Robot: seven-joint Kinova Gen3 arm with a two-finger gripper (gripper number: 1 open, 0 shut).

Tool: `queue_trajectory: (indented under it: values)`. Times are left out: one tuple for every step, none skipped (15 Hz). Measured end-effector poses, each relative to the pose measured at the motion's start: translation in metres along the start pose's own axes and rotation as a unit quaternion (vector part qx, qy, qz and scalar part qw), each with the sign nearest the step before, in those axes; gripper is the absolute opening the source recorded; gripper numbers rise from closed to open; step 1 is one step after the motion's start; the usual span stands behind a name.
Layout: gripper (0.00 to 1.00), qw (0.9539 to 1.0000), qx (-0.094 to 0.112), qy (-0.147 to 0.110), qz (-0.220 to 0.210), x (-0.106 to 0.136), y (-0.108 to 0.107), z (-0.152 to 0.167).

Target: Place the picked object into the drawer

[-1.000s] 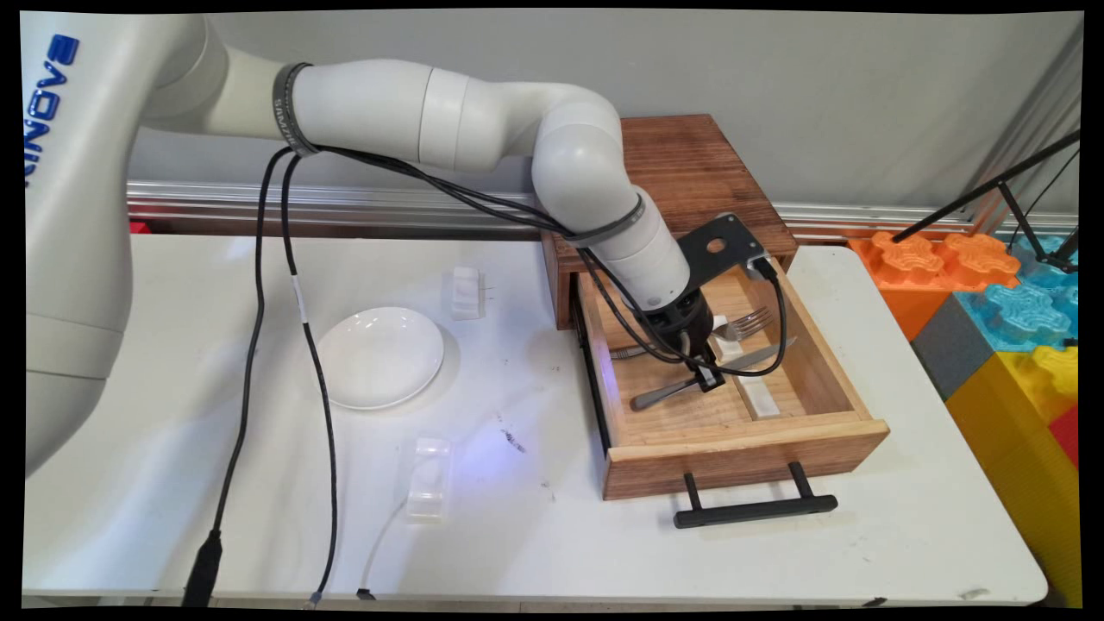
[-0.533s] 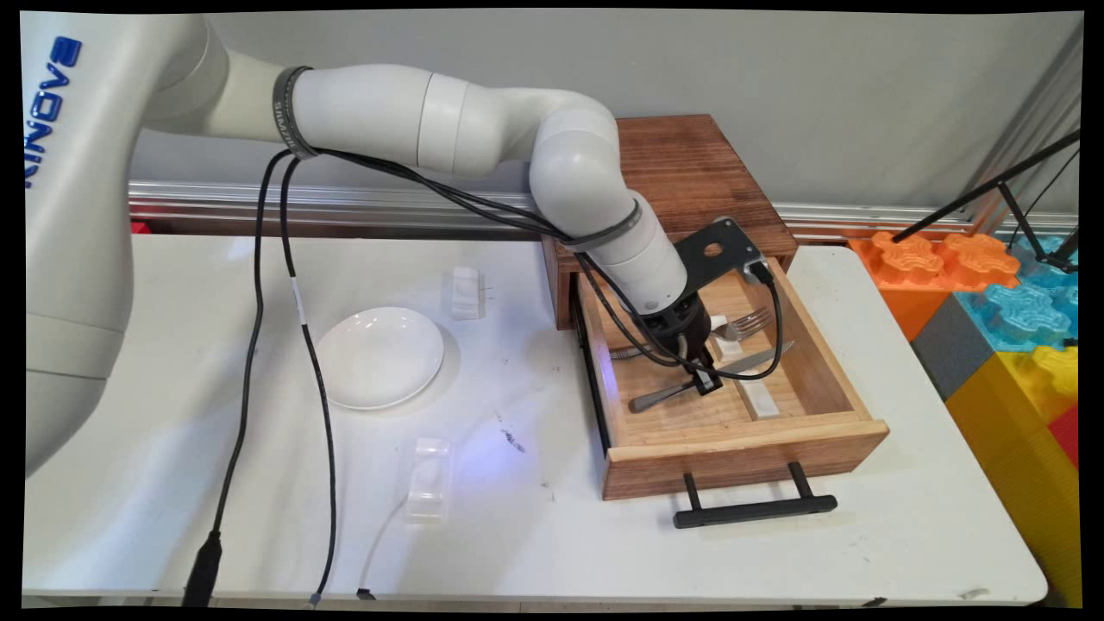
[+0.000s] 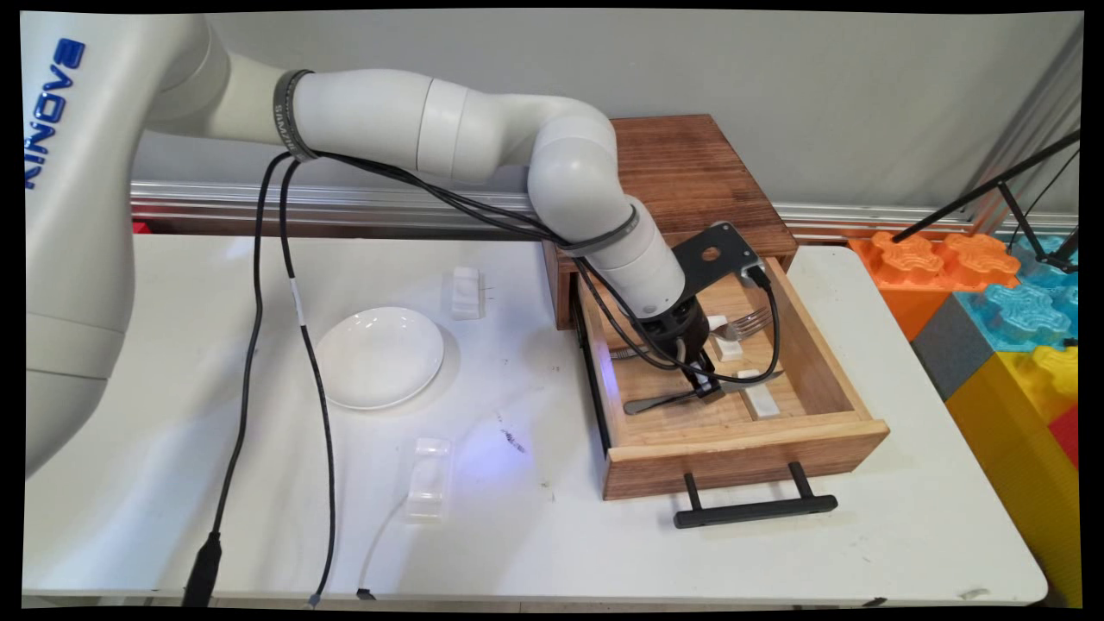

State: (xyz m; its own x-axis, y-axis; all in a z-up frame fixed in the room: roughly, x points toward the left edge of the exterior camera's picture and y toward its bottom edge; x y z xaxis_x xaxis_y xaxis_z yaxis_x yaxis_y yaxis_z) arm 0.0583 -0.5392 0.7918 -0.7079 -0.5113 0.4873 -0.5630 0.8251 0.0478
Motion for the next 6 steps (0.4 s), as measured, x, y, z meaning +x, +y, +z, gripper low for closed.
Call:
queue_trajectory:
  values:
    - [1.00,1.0000,0.000,0.000,0.000,-0.0004,-0.0001,0.0002]
    - [1.00,1.0000,-0.001,0.000,-0.001,-0.0008,-0.0004,0.0000]
    - [1.00,1.0000,-0.001,0.000,-0.001,-0.0013,-0.0008,-0.0004]
    - [1.00,1.0000,-0.002,0.000,-0.001,-0.0017,-0.0011,-0.0009]
    - [1.00,1.0000,-0.002,0.000,-0.002,-0.0023,-0.0016,-0.0027]
    - [1.00,1.0000,-0.004,0.000,-0.002,-0.0029,-0.0023,-0.0047]
